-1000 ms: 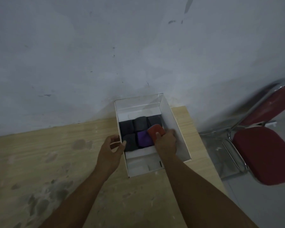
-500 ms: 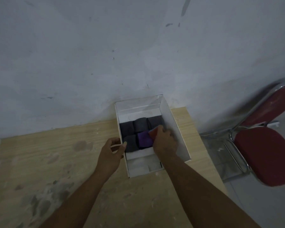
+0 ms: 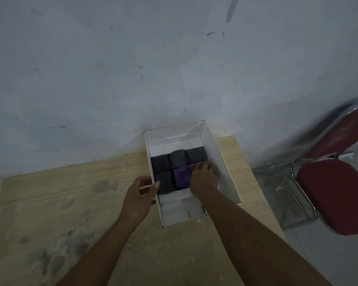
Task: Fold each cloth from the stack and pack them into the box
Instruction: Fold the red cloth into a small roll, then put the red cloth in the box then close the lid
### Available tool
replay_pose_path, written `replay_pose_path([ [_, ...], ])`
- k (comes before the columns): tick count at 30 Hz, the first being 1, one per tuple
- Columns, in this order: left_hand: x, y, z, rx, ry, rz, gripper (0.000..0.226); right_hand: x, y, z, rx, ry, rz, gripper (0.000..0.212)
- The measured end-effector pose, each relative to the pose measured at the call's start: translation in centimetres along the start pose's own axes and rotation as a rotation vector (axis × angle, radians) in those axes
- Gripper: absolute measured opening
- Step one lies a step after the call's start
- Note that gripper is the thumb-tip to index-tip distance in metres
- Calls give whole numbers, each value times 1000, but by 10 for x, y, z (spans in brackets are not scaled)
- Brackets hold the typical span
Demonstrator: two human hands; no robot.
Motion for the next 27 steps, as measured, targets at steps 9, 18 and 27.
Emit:
replay_pose_path([
  [9, 8, 11, -11, -127, 129, 1, 66, -65, -27, -46, -195, -490, 437, 32],
  [18, 13, 14, -21, -140, 249, 41, 49, -27, -96, -62, 88, -196, 755, 53],
  [27, -26, 12, -50, -111, 183, 75, 38, -18, -66, -102, 16, -167, 811, 30],
])
Point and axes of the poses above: each hand's wrist, its own z-axis towards the middle knuckle, its own x-axis out of the palm, y = z × x, the point moved 5 cm from there along z, towards the middle knuckle, and after that the axes turned 1 degree about x, right-handed, at the moved point
